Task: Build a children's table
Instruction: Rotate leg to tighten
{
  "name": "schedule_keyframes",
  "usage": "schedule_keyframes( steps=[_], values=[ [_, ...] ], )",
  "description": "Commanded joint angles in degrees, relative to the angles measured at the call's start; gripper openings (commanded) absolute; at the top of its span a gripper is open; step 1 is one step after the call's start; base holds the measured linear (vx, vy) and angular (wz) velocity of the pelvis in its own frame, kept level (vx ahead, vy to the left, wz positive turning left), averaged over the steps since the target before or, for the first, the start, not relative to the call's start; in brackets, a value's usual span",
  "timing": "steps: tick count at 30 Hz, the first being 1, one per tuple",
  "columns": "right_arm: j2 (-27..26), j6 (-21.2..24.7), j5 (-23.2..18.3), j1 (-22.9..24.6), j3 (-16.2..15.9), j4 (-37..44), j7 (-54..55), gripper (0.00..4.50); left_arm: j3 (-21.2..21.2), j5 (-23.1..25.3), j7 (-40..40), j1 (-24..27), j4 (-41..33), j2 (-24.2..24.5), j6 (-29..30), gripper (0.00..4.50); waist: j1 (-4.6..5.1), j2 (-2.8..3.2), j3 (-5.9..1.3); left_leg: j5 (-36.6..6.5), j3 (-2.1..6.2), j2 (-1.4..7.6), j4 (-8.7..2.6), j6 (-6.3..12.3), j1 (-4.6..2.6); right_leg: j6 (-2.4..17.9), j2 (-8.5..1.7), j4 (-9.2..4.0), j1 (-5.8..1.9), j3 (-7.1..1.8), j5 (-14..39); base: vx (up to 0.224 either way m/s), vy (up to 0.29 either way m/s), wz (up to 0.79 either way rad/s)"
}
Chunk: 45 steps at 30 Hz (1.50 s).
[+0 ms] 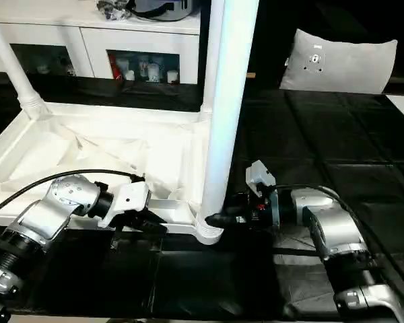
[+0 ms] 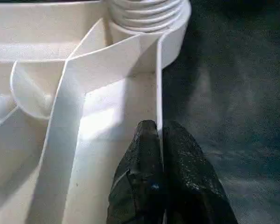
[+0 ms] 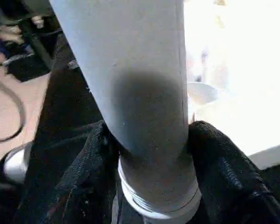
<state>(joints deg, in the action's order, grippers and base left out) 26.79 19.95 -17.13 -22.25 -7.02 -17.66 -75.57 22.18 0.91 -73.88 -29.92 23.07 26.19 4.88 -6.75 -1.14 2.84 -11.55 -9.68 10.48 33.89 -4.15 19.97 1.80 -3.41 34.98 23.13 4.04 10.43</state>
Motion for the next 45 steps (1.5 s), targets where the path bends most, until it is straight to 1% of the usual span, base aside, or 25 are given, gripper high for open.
schedule_keyframes(
  steps=[1,3,5,6,7,8,10,11,12,14,16,17,18,20,22,23,27,32,33,34,39,41,42,43,45],
  values=[
    [-3.05,3.31,0.39,-0.42,-0.52,1.26,6.31,2.0,0.53,0.08,4.16,0.17,-2.15,-2.96,3.79,0.0,0.29,-0.37,-3.1,-8.65,0.61,2.65,-4.0,2.24,0.05,8.28,-4.93,-4.98,-3.02,-2.87,20.1,0.0,0.0,0.0],
    [-4.87,4.25,1.51,-1.0,0.02,0.69,10.72,1.99,-0.16,0.07,6.47,0.11,-2.7,-4.07,6.55,0.0,0.85,-0.43,-2.91,-10.63,0.67,2.39,-4.09,1.38,-0.1,6.47,-4.99,-5.73,-2.79,-2.8,25.85,0.0,0.0,0.0],
    [-9.59,6.37,3.5,-2.98,1.98,-1.96,21.28,1.99,-2.35,-0.6,12.97,-0.14,-4.17,-7.69,13.1,0.0,1.69,-0.45,-2.86,-11.08,0.83,2.37,-4.19,0.38,-0.04,5.68,-4.95,-5.7,-2.72,-2.74,27.77,0.0,0.0,0.0],
    [-10.84,7.28,3.84,-3.68,2.62,-2.73,24.33,1.98,-2.97,-0.73,14.91,-0.24,-4.83,-8.95,15.01,0.0,2.35,-0.48,-2.76,-11.64,1.11,2.18,-4.3,0.1,0.36,5.06,-4.98,-5.97,-2.94,-2.4,29.54,0.0,0.0,0.0],
    [-11.95,7.72,4.2,-4.3,3.24,-3.46,27.17,1.98,-3.52,-0.71,16.74,-0.3,-5.44,-10.11,16.56,0.0,2.63,-0.52,-2.88,-11.7,1.16,2.18,-4.29,-0.09,0.41,4.73,-5.01,-5.98,-3.09,-2.37,29.76,0.0,0.0,0.0],
    [-13.5,8.49,4.61,-5.14,4.07,-4.46,30.97,1.98,-4.17,-0.42,19.2,-0.26,-6.46,-11.82,18.66,0.0,3.11,-0.53,-2.98,-11.71,1.09,2.1,-4.12,0.15,0.25,4.75,-4.95,-6.18,-2.83,-2.44,29.22,0.0,0.0,0.0],
    [-15.13,6.95,5.66,-5.92,4.47,-5.59,34.81,1.98,-4.87,0.01,22.26,-0.27,-7.51,-13.93,20.9,0.0,3.89,-0.55,-3.05,-11.15,1.06,2.2,-4.01,0.58,0.28,5.84,-4.89,-5.96,-2.7,-2.59,26.93,0.0,0.0,0.0],
    [-16.14,4.55,5.73,-6.03,4.69,-6.18,35.84,2.32,-4.77,0.6,23.97,-0.36,-7.83,-15.03,21.46,0.0,4.19,-1.13,-3.11,-10.55,0.85,2.05,-3.83,1.27,0.34,5.95,-4.79,-6.04,-2.75,-2.64,26.08,0.0,0.0,0.0],
    [-16.39,4.51,5.28,-6.04,4.95,-6.33,35.72,2.52,-4.65,0.77,24.19,-0.44,-7.77,-15.17,21.35,0.0,4.03,-0.85,-3.18,-10.17,0.71,1.97,-3.63,2.09,0.27,6.13,-4.88,-6.04,-2.64,-2.78,25.57,0.0,0.0,0.0],
    [-16.6,4.07,4.99,-5.95,4.98,-6.31,35.37,2.66,-4.48,1.1,24.6,-0.56,-7.4,-15.4,20.86,0.0,3.95,-0.98,-3.26,-8.9,0.67,1.93,-3.65,3.05,0.48,6.31,-4.7,-5.82,-2.85,-2.8,23.65,0.0,0.0,0.0],
    [-16.92,4.11,5.08,-5.8,5.16,-5.99,35.5,2.79,-4.32,1.57,24.96,-0.67,-7.25,-15.5,20.72,0.0,3.76,-0.77,-3.45,-7.14,0.63,2.17,-3.68,3.59,0.49,7.35,-4.61,-5.38,-2.9,-2.89,19.57,0.0,0.0,0.0],
    [-17.01,4.1,5.4,-5.43,5.1,-5.39,35.18,3.06,-4.23,2.07,25.33,-0.81,-7.1,-15.39,20.68,0.0,3.55,-0.65,-3.45,-6.27,0.59,2.23,-3.67,3.83,0.52,8.13,-4.56,-5.08,-2.96,-2.91,17.05,0.0,0.0,0.0],
    [-17.03,3.96,5.62,-5.08,5.0,-4.83,35.14,3.06,-4.16,2.48,25.77,-0.86,-7.31,-15.2,20.99,0.0,3.37,-0.58,-3.46,-6.0,0.59,2.28,-3.7,3.92,0.54,8.67,-4.6,-4.92,-3.09,-2.91,15.67,0.0,0.0,0.0],
    [-16.95,3.87,5.69,-4.78,5.0,-4.4,35.18,3.12,-4.15,2.78,25.99,-0.85,-7.56,-14.88,21.21,0.0,3.27,-0.48,-3.44,-6.41,0.57,2.33,-3.73,3.82,0.48,9.16,-4.64,-4.9,-3.09,-2.92,15.18,0.0,0.0,0.0],
    [-15.4,2.13,4.7,-3.61,5.27,-3.22,33.28,3.45,-3.66,3.66,25.54,-0.77,-7.12,-12.88,19.87,0.0,3.14,-0.38,-3.33,-7.57,0.59,2.35,-3.8,3.48,0.41,8.84,-4.75,-5.16,-3.1,-2.9,16.59,0.0,0.0,0.0],
    [-14.71,1.42,4.28,-3.24,5.38,-2.8,32.08,3.52,-3.33,4.03,25.01,-0.78,-6.59,-12.08,18.68,0.0,2.98,-0.35,-3.32,-8.08,0.65,2.29,-3.83,3.38,0.41,8.22,-4.74,-5.28,-3.21,-2.9,17.56,0.0,0.0,0.0],
    [-11.7,0.48,2.93,-2.26,5.81,-1.27,26.91,3.9,-2.67,4.57,22.35,-0.77,-4.54,-9.69,15.68,0.0,3.02,-0.21,-3.29,-8.5,0.65,2.23,-3.86,3.54,0.45,8.0,-4.68,-5.33,-3.17,-2.92,17.96,0.0,0.0,0.0],
    [-6.98,0.3,1.59,-2.38,6.75,-1.55,20.42,4.34,-1.76,4.62,18.16,-0.88,-2.53,-6.6,11.05,0.0,2.97,-0.42,-3.25,-8.88,0.61,2.25,-3.77,4.02,0.44,7.82,-4.69,-5.44,-3.18,-2.9,18.99,0.0,0.0,0.0],
    [-4.78,-0.18,1.64,-2.34,6.18,-1.67,17.26,4.41,-1.43,4.08,15.93,-0.93,-2.12,-5.55,8.36,0.0,2.9,-0.48,-3.26,-8.79,0.66,2.26,-3.76,4.05,0.41,7.84,-4.69,-5.43,-3.17,-2.84,19.27,0.0,0.0,0.0],
    [-3.9,-0.42,1.64,-2.36,5.94,-1.8,15.91,4.41,-1.21,3.82,14.89,-0.99,-1.92,-5.06,7.6,0.0,2.92,-0.62,-3.28,-8.72,0.59,2.26,-3.72,4.22,0.42,7.77,-4.67,-5.5,-3.17,-2.85,19.33,0.0,0.0,0.0],
    [0.41,-3.44,3.47,-2.72,3.28,-2.74,10.08,4.46,0.05,2.25,7.86,-1.22,-1.01,-2.67,2.13,0.0,2.51,-0.59,-3.31,-8.03,0.49,2.46,-3.67,4.24,0.29,8.9,-4.69,-5.04,-3.02,-2.93,17.15,0.0,0.0,0.0],
    [1.49,-4.57,3.07,-2.56,2.49,-2.46,6.33,4.46,1.34,2.05,4.02,-1.23,-0.92,-1.26,-0.43,0.0,2.1,-0.93,-3.33,-8.16,0.49,2.52,-3.67,4.67,0.34,8.82,-4.82,-5.06,-3.11,-2.93,17.6,0.0,0.0,0.0],
    [1.89,-4.8,2.63,-2.55,2.15,-2.34,4.56,4.29,1.91,1.99,2.32,-1.28,-0.83,-0.67,-1.39,0.0,1.73,-0.69,-3.32,-7.96,0.45,2.65,-3.65,4.69,0.18,9.0,-4.87,-4.97,-2.97,-2.98,17.44,0.0,0.0,0.0],
    [2.15,-4.81,2.19,-2.54,1.93,-2.2,3.25,4.18,2.34,1.97,1.16,-1.34,-0.85,-0.31,-1.8,0.0,1.68,-0.94,-3.29,-7.96,0.37,2.71,-3.66,4.67,0.16,9.06,-4.79,-4.94,-2.93,-2.99,17.27,0.0,0.0,0.0],
    [2.47,-4.78,1.66,-2.6,1.67,-2.13,1.75,4.07,2.87,1.87,-0.44,-1.42,-0.77,0.15,-2.82,0.0,1.2,-0.63,-3.26,-8.06,0.34,2.89,-3.75,4.45,-0.05,9.5,-4.79,-4.8,-2.83,-3.02,16.78,0.0,0.0,0.0]
  ],
)
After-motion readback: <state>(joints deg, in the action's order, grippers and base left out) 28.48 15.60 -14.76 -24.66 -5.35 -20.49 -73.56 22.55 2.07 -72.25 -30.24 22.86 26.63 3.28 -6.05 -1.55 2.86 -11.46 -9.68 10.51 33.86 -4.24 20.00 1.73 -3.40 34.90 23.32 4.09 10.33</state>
